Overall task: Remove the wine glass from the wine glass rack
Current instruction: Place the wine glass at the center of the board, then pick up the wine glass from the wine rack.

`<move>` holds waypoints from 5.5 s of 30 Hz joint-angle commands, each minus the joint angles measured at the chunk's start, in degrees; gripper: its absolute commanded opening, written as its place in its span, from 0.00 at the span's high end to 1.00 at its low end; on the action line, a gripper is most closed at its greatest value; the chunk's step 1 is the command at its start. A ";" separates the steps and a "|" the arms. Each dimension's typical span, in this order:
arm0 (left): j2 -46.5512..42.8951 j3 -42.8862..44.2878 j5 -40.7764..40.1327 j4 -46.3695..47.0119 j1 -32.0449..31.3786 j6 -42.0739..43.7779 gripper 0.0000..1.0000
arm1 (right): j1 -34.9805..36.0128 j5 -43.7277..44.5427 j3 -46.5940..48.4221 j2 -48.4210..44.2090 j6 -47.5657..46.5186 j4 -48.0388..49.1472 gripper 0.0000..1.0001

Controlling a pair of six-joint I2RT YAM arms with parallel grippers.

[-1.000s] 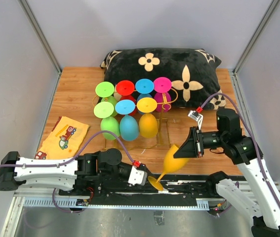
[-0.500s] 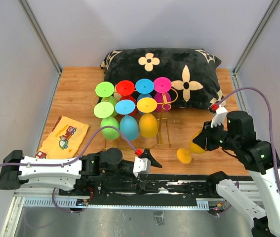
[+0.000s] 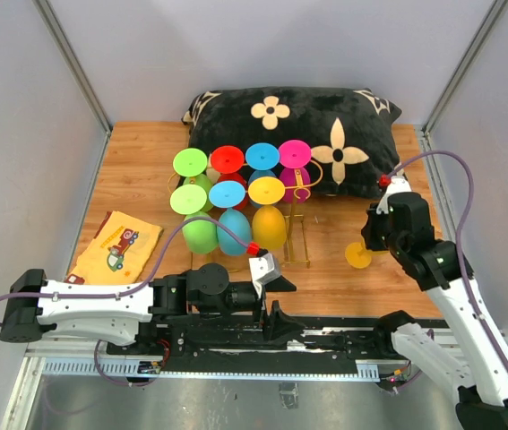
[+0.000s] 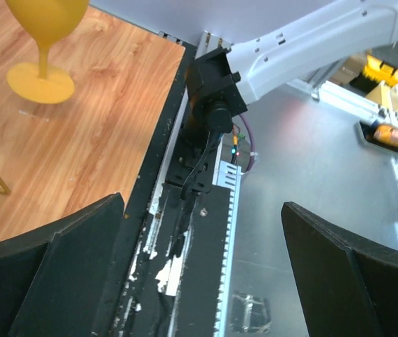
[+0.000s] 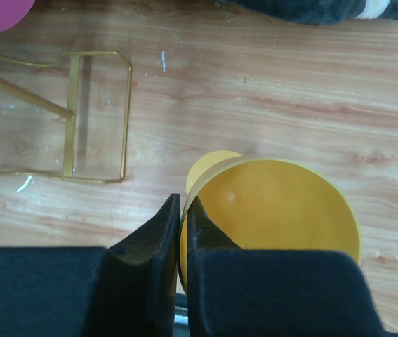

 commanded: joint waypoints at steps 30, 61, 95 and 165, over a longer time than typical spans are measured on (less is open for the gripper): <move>-10.38 -1.91 -10.60 0.22 -0.07 -17.64 0.00 | 0.18 -6.68 3.86 32.95 -6.75 22.48 0.91; 0.17 20.37 -14.45 -16.57 -0.07 -12.77 0.00 | 0.16 -9.08 10.78 9.53 -0.12 11.22 0.56; -5.57 51.47 -36.20 -50.08 23.31 -7.63 0.00 | 28.97 -10.68 13.13 0.63 24.54 8.78 0.47; -9.00 45.20 -23.12 -49.97 31.75 -13.14 0.00 | 38.79 22.06 6.28 11.44 49.91 38.11 0.80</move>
